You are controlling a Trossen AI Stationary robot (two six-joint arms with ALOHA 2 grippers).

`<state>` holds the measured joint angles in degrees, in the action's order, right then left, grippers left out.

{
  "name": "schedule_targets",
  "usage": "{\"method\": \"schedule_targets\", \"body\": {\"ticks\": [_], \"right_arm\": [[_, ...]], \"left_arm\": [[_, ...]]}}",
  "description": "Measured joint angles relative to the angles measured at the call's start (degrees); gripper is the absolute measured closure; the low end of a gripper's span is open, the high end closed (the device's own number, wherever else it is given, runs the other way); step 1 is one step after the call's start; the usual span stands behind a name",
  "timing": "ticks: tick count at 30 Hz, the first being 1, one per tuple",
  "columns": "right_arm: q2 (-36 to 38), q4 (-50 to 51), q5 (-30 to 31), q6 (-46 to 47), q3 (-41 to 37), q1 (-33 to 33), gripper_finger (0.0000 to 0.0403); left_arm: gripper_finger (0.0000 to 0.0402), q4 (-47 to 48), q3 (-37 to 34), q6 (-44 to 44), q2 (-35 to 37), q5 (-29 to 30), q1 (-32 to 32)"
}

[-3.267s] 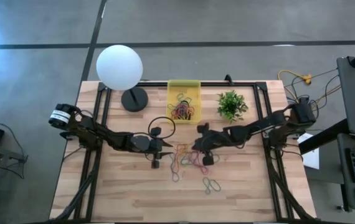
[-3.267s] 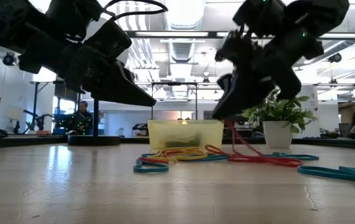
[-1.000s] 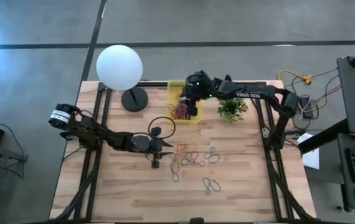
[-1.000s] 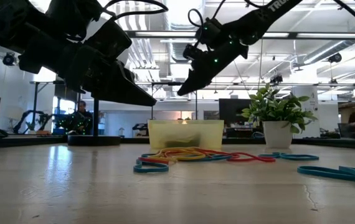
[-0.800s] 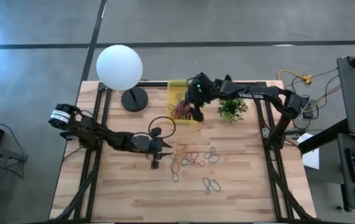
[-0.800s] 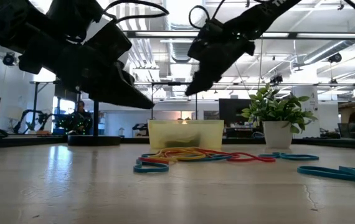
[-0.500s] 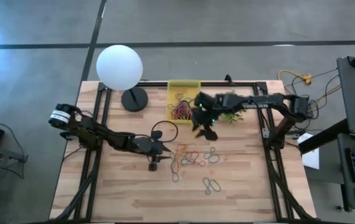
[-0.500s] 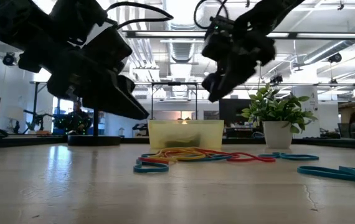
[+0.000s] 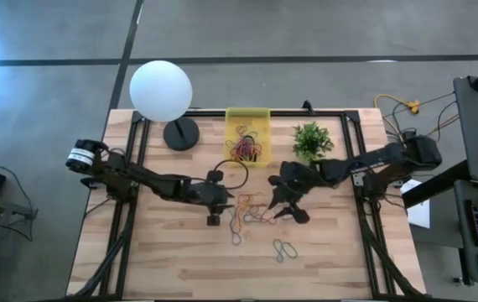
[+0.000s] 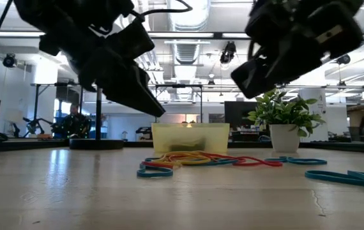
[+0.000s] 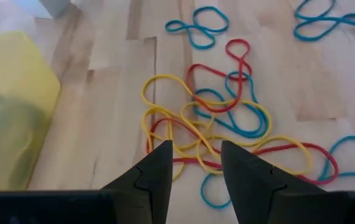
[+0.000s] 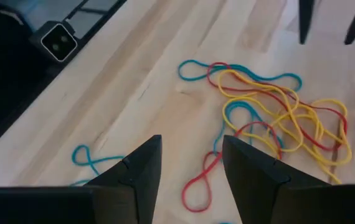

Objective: Pick and place rubber bands into bin
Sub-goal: Put the yellow rubber band into the yellow bin

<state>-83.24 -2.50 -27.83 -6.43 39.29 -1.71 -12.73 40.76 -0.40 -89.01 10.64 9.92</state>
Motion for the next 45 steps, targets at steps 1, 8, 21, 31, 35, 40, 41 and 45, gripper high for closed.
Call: {"method": "schedule_targets", "body": {"ticks": [1, 8, 21, 31, 35, 40, 41, 45], "right_arm": [[0.93, -1.49, 1.28, 1.00, -1.33, -0.73, 0.0246], [7.54, -9.45, 8.61, 6.77, -9.90, -4.70, 0.0246], [14.78, -13.95, 13.22, 10.56, -16.57, -6.58, 0.0246], [15.16, -14.12, 13.22, 9.88, -17.14, -6.54, 0.0253], [15.23, -14.14, 13.26, 9.89, -17.22, -6.54, 0.0258], [15.23, -14.12, 13.29, 9.89, -17.24, -6.54, 0.0265], [15.23, -14.12, 13.31, 9.88, -17.24, -6.54, 0.0267], [15.23, -14.10, 13.33, 9.88, -17.24, -6.54, 0.0271]], "left_arm": [[0.0281, 0.96, 0.58, 0.01, 0.00, -0.76, -0.24], [0.0281, 4.35, 6.15, -0.12, -5.73, -4.01, -0.27], [0.0281, 6.51, 15.29, -1.00, -18.09, -3.90, -0.58], [0.0339, 7.27, 14.59, -0.02, -17.57, -2.64, -1.05], [0.0363, 7.26, 14.48, 0.00, -17.55, -2.64, -1.45], [0.0374, 7.25, 14.56, -0.88, -17.55, -2.62, -1.52], [0.0374, 7.25, 14.63, -1.32, -17.55, -2.65, -1.52], [0.0374, 7.22, 14.74, -1.91, -17.46, -2.65, -1.52]]}}
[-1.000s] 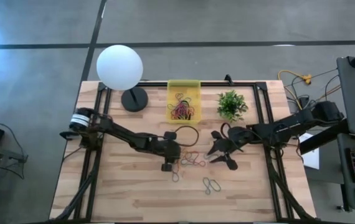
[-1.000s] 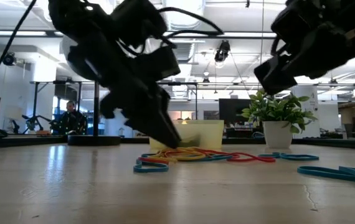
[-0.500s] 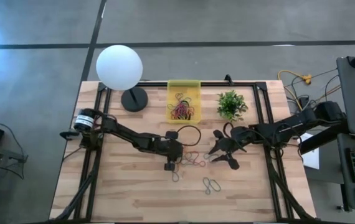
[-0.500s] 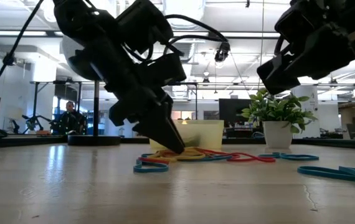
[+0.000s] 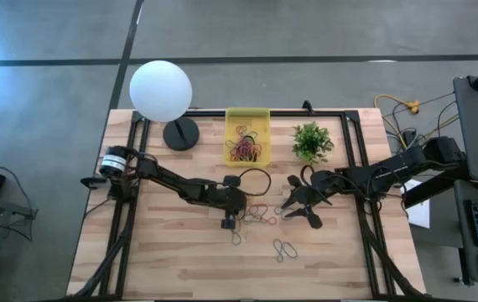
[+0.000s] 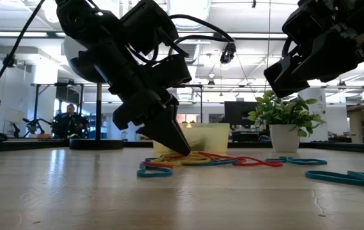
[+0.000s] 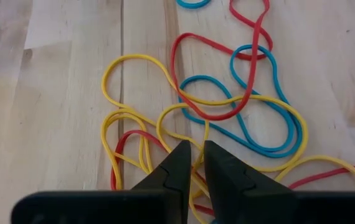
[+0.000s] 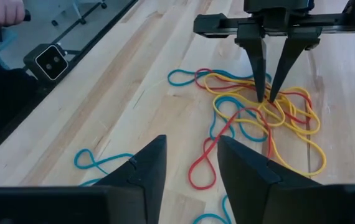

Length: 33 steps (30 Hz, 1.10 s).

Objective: Pick and place rubber bands into bin
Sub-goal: Put the yellow rubber band into the yellow bin

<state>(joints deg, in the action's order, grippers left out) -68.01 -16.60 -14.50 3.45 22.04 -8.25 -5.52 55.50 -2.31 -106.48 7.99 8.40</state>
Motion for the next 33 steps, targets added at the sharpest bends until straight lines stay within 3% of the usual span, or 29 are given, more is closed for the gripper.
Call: {"method": "schedule_targets", "body": {"ticks": [15, 27, 33], "right_arm": [[0.00, 0.00, 0.11, -0.22, 0.00, 0.00, 0.0281], [0.00, 0.00, 0.09, -0.22, 0.00, 0.00, 0.0293], [0.00, 0.00, 0.09, -0.22, 0.00, 0.00, 0.0300]], "left_arm": [[0.0307, 0.00, -0.04, 0.01, -0.02, -0.46, -0.15], [0.0307, 0.02, -0.39, 0.33, -0.13, -0.68, -0.20], [0.0344, -0.02, -0.32, 0.36, -0.13, 0.32, -0.20]]}}
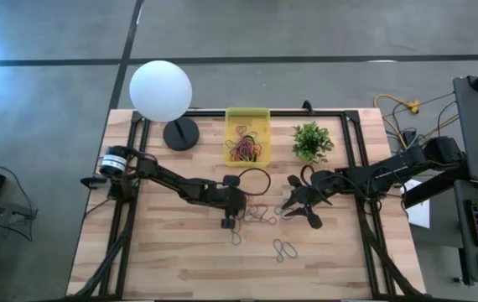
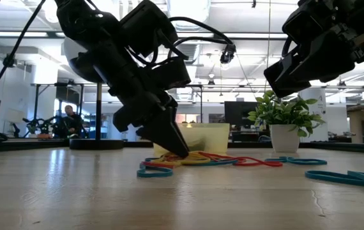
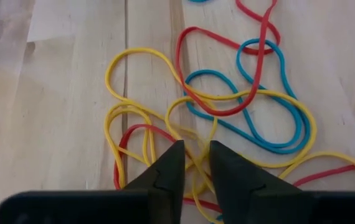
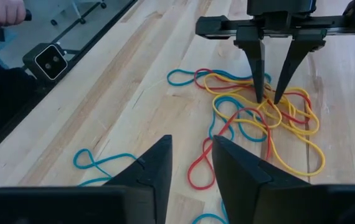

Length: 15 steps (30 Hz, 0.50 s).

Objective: Pick and place rubber bands into bin
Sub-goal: Put the yellow rubber band into the yellow bin

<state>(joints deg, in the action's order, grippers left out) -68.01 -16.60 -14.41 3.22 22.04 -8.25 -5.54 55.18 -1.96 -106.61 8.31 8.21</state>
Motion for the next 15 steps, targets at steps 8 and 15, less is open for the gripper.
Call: {"method": "schedule_targets", "body": {"ticks": [8, 15], "right_arm": [[0.00, 0.01, 0.00, 0.00, 0.00, 0.00, 0.0312], [0.00, 0.03, 0.00, -0.21, -0.03, -0.01, 0.0321]], "left_arm": [[0.0398, -0.04, 0.11, -0.35, 0.03, 2.78, 0.00], [0.0401, -0.50, 0.59, -1.47, 2.13, 2.93, 0.00]]}}
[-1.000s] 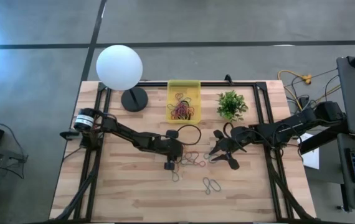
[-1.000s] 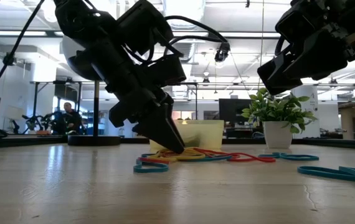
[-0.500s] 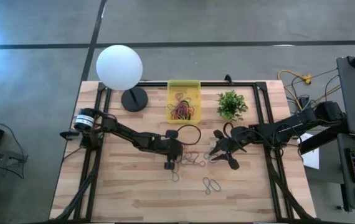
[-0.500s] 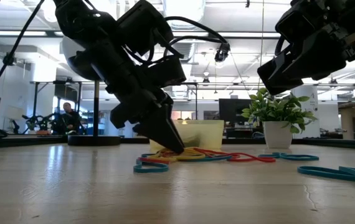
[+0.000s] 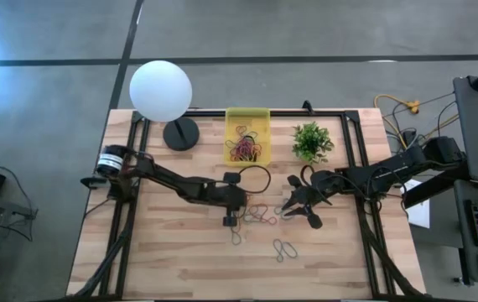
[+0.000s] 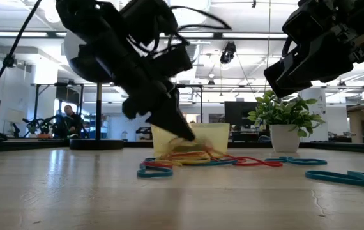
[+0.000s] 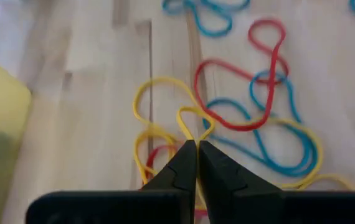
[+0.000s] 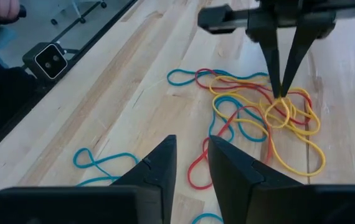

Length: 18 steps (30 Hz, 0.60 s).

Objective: Pick and place rubber bands into bin
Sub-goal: Put the yellow rubber band into the yellow bin

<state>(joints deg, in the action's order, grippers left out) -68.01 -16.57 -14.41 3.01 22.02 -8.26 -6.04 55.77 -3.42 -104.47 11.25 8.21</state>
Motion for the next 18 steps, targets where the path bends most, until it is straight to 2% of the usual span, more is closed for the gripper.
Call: {"method": "schedule_targets", "body": {"ticks": [10, 18], "right_arm": [[-0.02, -0.05, -0.04, -0.04, -0.41, 0.01, 0.0321], [-0.02, -0.04, -0.06, -0.23, -0.43, 0.01, 0.0330]], "left_arm": [[0.0401, -1.42, -0.19, -4.50, 7.84, 0.34, -0.12], [0.0401, -3.75, -0.24, -10.32, 14.19, 3.00, -1.67]]}}
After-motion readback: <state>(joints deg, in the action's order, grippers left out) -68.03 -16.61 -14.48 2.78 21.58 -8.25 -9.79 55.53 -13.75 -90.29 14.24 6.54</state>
